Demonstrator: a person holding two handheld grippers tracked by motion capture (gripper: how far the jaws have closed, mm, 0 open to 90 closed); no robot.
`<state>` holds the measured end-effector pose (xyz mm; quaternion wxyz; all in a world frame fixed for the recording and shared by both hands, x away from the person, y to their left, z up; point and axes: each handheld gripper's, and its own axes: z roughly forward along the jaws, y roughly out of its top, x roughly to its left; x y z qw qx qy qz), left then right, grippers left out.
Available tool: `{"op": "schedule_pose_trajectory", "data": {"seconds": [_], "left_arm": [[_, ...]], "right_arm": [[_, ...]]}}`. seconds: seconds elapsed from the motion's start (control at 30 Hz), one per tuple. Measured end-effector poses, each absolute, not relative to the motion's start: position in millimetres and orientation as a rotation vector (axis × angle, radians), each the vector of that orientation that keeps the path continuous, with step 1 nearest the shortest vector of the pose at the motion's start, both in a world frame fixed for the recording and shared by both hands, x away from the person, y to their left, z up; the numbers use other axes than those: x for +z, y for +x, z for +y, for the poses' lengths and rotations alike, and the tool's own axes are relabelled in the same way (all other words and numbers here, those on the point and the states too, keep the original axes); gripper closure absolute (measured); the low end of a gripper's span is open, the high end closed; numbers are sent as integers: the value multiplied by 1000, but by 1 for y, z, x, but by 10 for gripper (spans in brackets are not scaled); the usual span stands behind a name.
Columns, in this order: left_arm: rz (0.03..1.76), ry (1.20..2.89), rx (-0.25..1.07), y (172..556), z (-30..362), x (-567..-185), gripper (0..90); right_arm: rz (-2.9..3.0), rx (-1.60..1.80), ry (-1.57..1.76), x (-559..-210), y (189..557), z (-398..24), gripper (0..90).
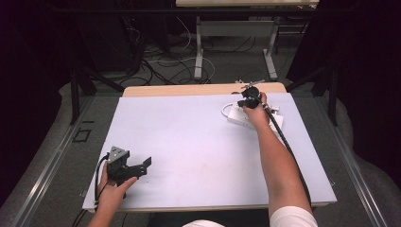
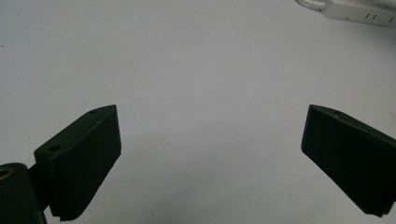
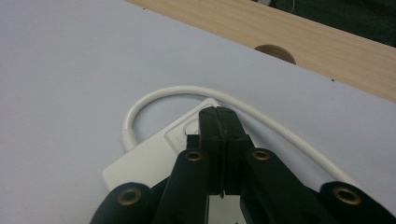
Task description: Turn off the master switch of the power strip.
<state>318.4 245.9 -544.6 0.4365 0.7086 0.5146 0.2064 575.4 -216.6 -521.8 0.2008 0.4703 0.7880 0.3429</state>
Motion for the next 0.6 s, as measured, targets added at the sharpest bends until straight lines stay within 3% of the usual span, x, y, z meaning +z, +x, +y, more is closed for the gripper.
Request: {"op": "schedule_pose_trajectory", "data": {"seconds": [0.6], "left_arm": [[1281,1768,514,318,246,-546,54]], "right_arm": [[2196,943,1308,-533,576,-206,900]]}}
